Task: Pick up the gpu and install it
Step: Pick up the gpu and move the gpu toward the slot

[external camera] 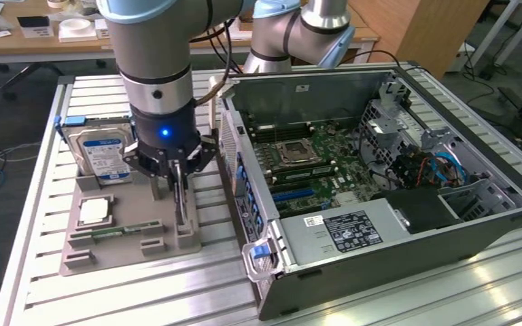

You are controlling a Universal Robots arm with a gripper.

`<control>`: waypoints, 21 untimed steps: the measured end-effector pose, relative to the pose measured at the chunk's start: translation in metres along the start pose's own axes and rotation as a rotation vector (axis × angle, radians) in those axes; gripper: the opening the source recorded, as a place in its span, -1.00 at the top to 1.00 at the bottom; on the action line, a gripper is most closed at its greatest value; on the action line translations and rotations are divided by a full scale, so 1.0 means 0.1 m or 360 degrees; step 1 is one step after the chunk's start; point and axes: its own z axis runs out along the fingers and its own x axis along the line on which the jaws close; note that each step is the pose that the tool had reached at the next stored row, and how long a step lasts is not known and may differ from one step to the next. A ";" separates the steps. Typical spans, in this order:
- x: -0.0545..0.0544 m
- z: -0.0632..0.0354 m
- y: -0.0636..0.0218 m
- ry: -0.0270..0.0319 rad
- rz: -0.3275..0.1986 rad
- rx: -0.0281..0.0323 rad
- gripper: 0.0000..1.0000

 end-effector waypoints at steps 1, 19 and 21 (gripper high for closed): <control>0.00 -0.020 0.001 0.00001 0.0000 0.00001 0.47; -0.01 -0.346 0.016 0.00001 -0.0001 -0.00005 0.47; -0.01 -0.399 0.018 0.00002 -0.0001 -0.00007 0.47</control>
